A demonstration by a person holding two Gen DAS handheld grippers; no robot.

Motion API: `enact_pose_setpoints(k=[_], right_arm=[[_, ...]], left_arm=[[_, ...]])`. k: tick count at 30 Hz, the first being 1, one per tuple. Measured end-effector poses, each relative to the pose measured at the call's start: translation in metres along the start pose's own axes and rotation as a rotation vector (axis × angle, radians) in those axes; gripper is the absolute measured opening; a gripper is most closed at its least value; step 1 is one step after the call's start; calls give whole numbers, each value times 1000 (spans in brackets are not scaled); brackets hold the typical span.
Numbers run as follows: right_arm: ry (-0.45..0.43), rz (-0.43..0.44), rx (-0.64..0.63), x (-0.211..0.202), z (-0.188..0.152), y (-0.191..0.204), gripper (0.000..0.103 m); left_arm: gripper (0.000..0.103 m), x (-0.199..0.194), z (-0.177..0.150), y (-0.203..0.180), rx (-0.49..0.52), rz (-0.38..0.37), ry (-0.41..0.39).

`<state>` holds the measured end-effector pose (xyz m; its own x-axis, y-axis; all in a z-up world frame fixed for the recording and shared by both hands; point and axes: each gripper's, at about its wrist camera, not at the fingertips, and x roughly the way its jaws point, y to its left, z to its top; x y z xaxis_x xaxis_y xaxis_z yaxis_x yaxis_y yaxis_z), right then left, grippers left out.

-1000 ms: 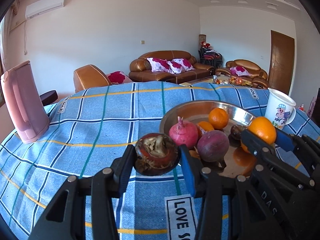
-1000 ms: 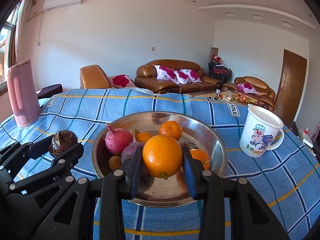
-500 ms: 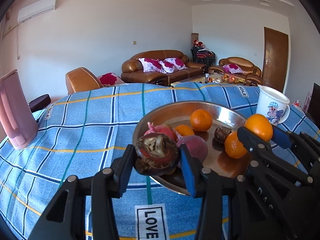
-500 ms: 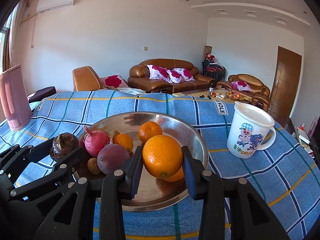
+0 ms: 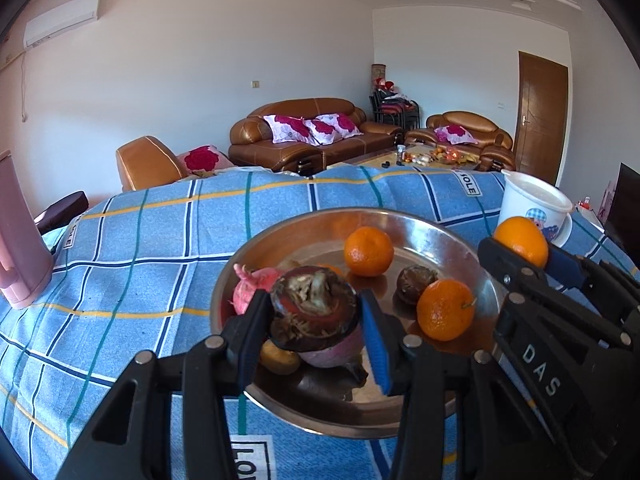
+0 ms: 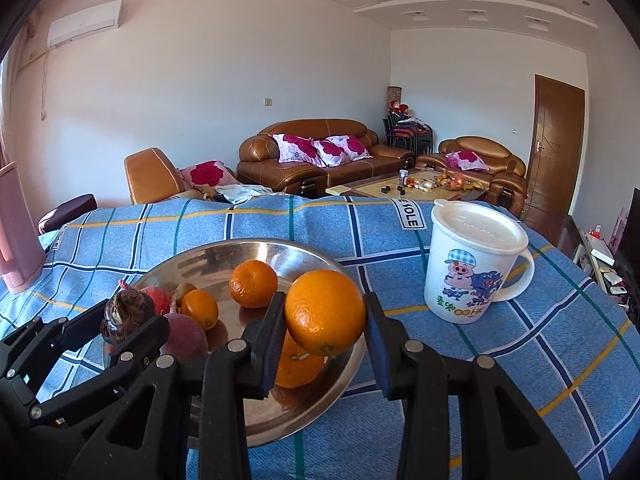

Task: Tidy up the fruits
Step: 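Lower the fruits into the steel plate and open both tools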

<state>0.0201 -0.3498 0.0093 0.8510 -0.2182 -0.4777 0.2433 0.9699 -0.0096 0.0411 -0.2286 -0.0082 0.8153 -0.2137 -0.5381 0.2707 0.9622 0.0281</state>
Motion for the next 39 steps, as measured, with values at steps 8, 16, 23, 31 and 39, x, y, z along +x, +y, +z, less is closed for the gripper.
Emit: enact_pose_setpoints(k=[8,16,23,31,39], right_arm=[[-1,-21,-4,11,5,-4,40],[10,-22,-22,24,10,2,40],[34,-20,-27,40,14,9,40],[76,9,-33,55,16,15,40],[144,60,-17,68,15,14,40]], left_arm=[[47,11,6,-1,-19,-25,17],[47,16,8,4,-32,-33,15],[47,20,10,9,-40,-10,24],[47,28,13,15,-66,4,51],[47,25,12,15,-66,6,48]])
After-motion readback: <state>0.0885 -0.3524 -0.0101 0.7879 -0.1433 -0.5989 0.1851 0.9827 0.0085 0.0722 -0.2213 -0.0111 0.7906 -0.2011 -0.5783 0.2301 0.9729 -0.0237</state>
